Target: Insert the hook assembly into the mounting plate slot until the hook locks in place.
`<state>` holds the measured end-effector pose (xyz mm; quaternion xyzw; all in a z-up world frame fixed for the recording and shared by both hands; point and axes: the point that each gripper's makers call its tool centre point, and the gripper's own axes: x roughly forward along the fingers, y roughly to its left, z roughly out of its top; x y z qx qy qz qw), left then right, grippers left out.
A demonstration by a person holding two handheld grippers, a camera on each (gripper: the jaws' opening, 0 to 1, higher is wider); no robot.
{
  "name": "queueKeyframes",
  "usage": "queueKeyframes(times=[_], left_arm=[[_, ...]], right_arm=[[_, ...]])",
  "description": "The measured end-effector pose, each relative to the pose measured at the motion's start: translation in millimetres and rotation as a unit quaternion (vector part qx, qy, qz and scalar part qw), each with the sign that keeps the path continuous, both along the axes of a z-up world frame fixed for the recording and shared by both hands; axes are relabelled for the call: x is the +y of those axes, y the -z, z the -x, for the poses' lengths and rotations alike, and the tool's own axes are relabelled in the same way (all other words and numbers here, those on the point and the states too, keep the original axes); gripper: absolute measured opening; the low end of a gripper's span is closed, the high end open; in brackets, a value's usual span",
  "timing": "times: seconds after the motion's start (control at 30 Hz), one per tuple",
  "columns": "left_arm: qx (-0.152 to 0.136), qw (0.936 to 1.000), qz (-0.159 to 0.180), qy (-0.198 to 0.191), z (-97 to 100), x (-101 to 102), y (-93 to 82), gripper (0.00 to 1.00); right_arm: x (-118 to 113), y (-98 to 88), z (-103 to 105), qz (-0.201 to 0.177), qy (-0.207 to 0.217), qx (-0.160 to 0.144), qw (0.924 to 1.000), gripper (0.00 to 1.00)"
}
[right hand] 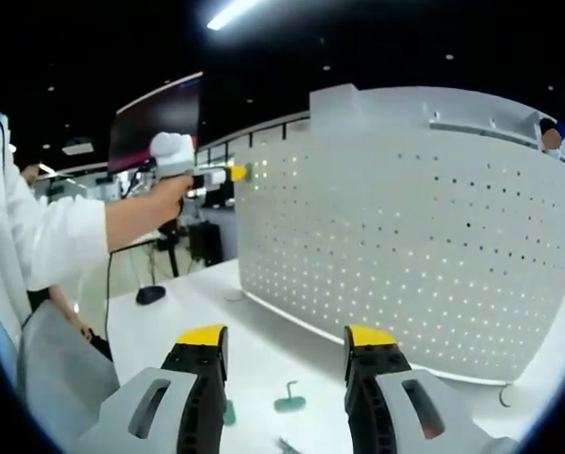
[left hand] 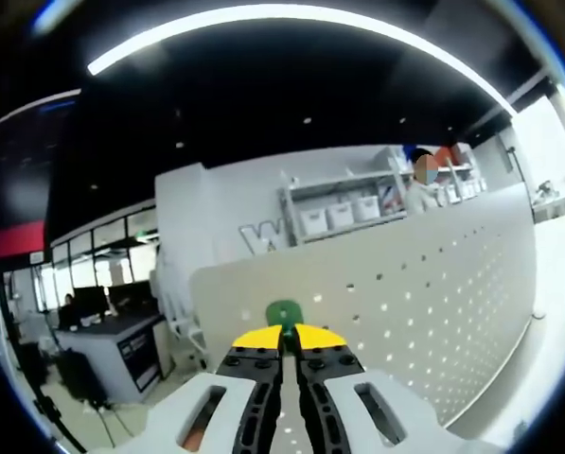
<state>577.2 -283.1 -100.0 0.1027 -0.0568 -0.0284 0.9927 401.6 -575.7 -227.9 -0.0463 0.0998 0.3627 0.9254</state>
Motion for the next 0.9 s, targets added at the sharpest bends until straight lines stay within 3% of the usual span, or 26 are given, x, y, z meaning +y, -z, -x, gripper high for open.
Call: queueKeyframes(times=[0.3, 0.73, 0.9], left_arm=[[0.022, 0.9997, 0.004, -0.008, -1.7, 0, 2.4, 0.04], [-0.013, 0.9994, -0.020, -0.024, 4.6, 3, -8.0, 0.02], [-0.021, 0.9994, -0.009, -0.024, 4.4, 5, -10.4, 0.02]], right_arm=[[-2, -1.1, 0, -0.004, 0.000, -0.002, 1.0000, 0.48], [-1, -0.6, 0, -0.006, -0.001, -0.003, 1.0000, 0.47], [-2, -0.2, 1, -0.004, -0.002, -0.002, 1.0000, 0.47]])
